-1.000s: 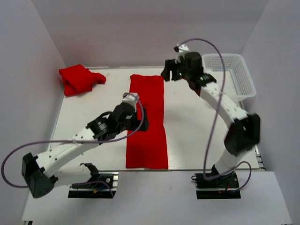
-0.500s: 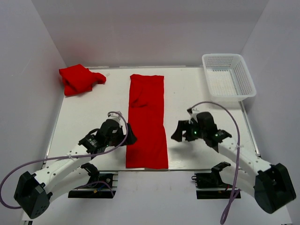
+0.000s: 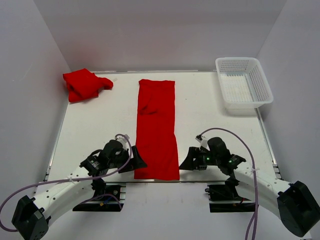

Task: Fold and stack the t-shirts
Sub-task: Grab the bottom of the folded rectangular tshirt with both arms, then fold the folded rectangular tshirt in 1/3 of the way

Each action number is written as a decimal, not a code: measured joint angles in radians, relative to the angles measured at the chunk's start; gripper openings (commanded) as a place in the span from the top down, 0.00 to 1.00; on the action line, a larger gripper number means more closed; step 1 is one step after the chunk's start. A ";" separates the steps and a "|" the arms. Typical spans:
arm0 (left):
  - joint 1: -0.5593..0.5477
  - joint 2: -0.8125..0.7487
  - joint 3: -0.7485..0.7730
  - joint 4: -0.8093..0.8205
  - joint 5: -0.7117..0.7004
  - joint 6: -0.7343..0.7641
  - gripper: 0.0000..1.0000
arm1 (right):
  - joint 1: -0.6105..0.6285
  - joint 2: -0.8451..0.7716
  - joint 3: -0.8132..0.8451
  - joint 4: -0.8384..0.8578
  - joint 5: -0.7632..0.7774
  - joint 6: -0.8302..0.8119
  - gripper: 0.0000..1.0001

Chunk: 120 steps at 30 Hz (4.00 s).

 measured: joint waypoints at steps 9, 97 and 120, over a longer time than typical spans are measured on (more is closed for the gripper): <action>-0.002 -0.032 -0.062 0.006 -0.020 -0.040 0.06 | 0.160 0.103 -0.035 0.174 0.000 0.162 0.23; 0.085 0.478 0.583 -0.151 -0.309 0.144 1.00 | 0.173 0.427 0.682 -0.331 0.498 -0.060 1.00; 0.341 1.039 0.927 0.087 -0.217 0.354 1.00 | -0.050 0.873 1.048 -0.254 0.315 -0.226 1.00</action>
